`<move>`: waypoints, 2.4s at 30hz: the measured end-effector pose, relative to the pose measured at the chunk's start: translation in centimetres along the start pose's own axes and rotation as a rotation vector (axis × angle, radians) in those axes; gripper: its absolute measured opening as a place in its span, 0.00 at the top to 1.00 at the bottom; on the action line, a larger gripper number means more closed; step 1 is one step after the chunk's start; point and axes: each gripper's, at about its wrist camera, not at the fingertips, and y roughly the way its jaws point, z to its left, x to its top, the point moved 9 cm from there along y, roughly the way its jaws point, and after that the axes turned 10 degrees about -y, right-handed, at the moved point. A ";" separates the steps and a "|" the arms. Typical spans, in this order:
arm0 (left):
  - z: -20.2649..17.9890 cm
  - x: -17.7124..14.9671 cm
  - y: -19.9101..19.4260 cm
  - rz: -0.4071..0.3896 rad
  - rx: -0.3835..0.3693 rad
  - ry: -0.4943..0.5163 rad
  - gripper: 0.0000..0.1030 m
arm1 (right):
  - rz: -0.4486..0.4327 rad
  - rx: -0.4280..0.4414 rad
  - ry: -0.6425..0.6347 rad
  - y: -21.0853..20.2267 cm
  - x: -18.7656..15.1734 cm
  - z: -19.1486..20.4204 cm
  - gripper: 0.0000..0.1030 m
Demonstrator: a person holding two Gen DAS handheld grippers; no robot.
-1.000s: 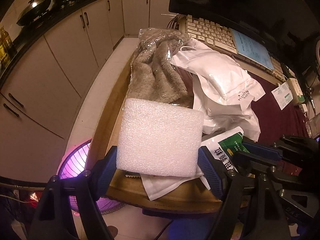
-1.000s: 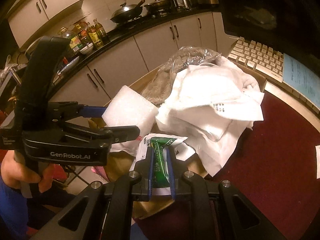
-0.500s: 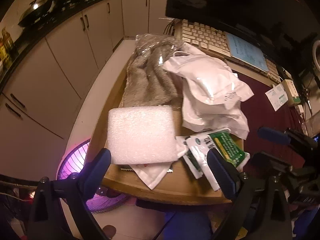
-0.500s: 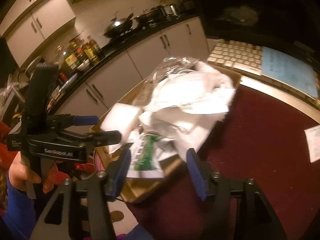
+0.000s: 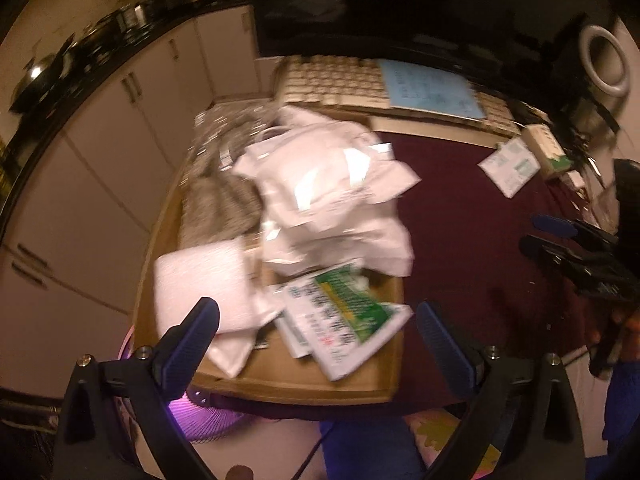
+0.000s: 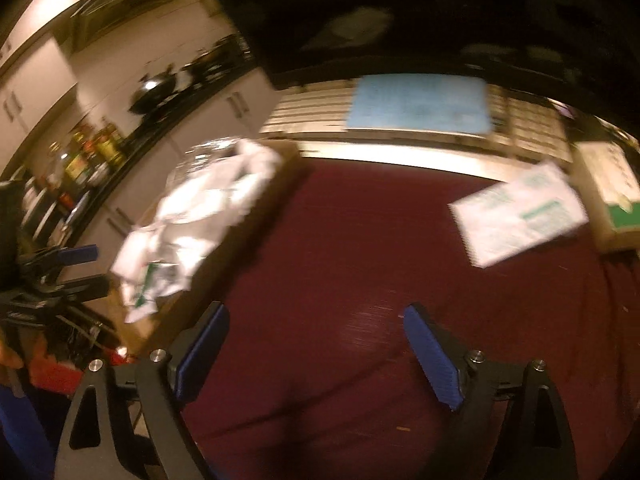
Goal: Organize soft objects
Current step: 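Reach left tool to the white-green sachet while right tool reaches the crumpled receipt, then grasp the white-green sachet with left tool while right tool grasps the crumpled receipt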
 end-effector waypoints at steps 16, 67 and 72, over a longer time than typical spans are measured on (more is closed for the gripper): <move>-15.5 -1.0 5.8 0.090 -0.167 0.242 0.02 | 0.082 -0.159 0.140 -2.9 -3.4 -9.7 0.06; -21.8 1.9 14.0 0.093 -0.188 0.412 0.52 | 0.026 -0.219 0.227 -2.4 3.1 -16.9 0.05; -18.1 -0.4 12.3 0.101 -0.161 0.328 0.53 | 0.066 -0.216 0.208 0.8 4.4 -17.2 0.12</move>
